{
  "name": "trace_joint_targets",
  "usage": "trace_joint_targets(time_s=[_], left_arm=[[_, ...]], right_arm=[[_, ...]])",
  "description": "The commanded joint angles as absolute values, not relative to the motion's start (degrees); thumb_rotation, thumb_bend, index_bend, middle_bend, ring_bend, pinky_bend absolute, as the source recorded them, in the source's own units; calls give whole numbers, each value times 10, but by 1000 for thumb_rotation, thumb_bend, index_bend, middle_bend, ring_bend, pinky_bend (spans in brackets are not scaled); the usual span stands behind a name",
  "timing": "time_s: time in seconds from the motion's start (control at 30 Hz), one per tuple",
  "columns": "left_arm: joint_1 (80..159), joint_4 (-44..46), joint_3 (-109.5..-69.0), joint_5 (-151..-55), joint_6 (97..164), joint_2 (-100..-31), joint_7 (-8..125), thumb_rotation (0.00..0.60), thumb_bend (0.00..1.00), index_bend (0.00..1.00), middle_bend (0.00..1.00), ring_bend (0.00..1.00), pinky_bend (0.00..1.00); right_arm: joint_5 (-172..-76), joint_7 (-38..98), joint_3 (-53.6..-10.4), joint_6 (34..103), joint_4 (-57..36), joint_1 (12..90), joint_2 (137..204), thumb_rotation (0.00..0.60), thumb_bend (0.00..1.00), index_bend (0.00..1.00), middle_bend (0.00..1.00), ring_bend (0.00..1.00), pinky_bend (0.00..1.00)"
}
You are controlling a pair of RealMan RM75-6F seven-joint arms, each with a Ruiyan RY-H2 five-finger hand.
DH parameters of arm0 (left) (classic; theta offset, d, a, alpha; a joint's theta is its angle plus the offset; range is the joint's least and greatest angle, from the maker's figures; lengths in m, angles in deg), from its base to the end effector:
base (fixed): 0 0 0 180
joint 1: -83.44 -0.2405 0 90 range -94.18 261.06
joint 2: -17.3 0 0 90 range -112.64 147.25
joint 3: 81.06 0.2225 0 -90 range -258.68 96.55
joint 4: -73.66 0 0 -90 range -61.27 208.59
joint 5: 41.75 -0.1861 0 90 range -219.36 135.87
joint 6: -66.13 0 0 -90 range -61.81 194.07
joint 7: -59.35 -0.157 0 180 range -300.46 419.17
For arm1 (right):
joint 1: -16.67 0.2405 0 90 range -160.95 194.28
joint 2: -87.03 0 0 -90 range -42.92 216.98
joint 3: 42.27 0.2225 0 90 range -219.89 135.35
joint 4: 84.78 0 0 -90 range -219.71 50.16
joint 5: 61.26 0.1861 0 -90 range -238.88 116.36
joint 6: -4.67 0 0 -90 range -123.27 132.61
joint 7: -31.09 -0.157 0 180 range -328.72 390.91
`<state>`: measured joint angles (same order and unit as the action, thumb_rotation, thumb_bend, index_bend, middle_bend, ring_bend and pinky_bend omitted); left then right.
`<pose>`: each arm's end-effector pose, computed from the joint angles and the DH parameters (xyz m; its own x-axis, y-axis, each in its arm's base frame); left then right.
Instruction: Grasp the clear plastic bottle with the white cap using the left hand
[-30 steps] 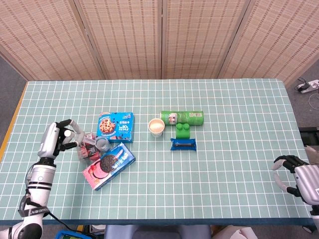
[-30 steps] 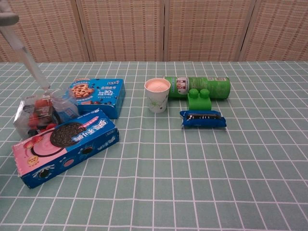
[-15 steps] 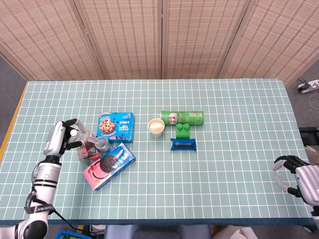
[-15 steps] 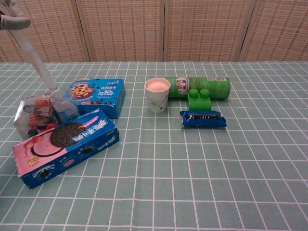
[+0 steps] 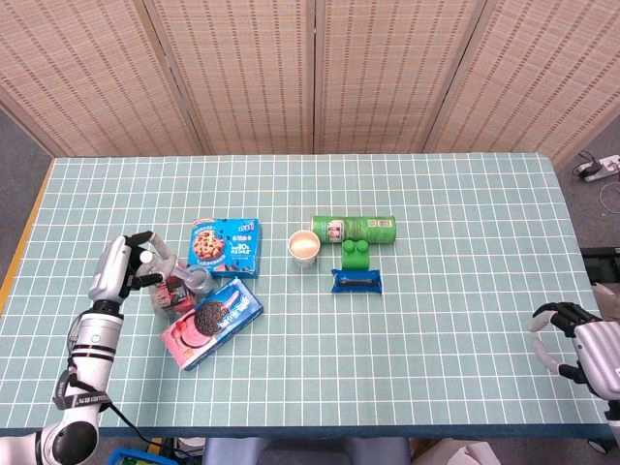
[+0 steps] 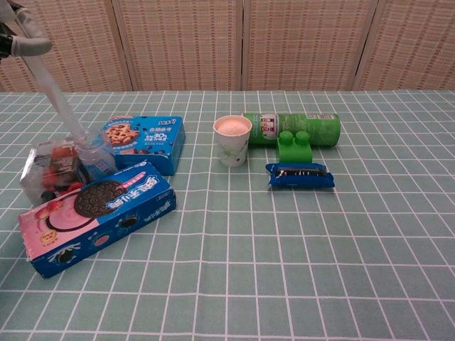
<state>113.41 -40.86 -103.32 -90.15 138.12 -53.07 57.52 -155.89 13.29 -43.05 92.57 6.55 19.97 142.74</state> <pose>-0.1321 0.3068 0.1307 -0.2488 0.0677 0.9662 0.9686 0.0178 0.2481 -0.2695 -0.1696 0.1962 0.2676 -0.0570 0.9618 -0.9586 -0.1166 0.2598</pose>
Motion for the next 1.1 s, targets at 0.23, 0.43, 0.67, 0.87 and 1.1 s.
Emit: trace_joint_targets(time_s=[0.23, 0.43, 0.67, 0.87, 1.1], left_arm=[[1136, -385, -1027, -902, 1371, -544, 586, 600, 438, 789, 1000, 1000, 1000], [1140, -362, -1021, -904, 1369, -562, 584, 600, 438, 788, 1000, 1000, 1000], [1147, -331, -1015, -904, 1365, -585, 579, 600, 438, 787, 1000, 1000, 1000], [1154, -300, -1009, -907, 1355, -609, 576, 600, 437, 785, 1000, 1000, 1000], [1161, -265, -1005, -918, 1347, -635, 578, 600, 437, 780, 1000, 1000, 1000]], right_arm=[[-1558, 136, -431, 921, 66, 201, 1429, 600, 344, 487, 395, 310, 520], [-1556, 135, -431, 921, 66, 201, 1428, 600, 343, 487, 395, 310, 521], [-1559, 134, -432, 921, 65, 202, 1428, 600, 344, 487, 395, 310, 521], [-1559, 133, -432, 922, 65, 201, 1427, 600, 344, 487, 395, 310, 520], [-1560, 131, -432, 923, 65, 202, 1427, 600, 344, 487, 395, 310, 520]])
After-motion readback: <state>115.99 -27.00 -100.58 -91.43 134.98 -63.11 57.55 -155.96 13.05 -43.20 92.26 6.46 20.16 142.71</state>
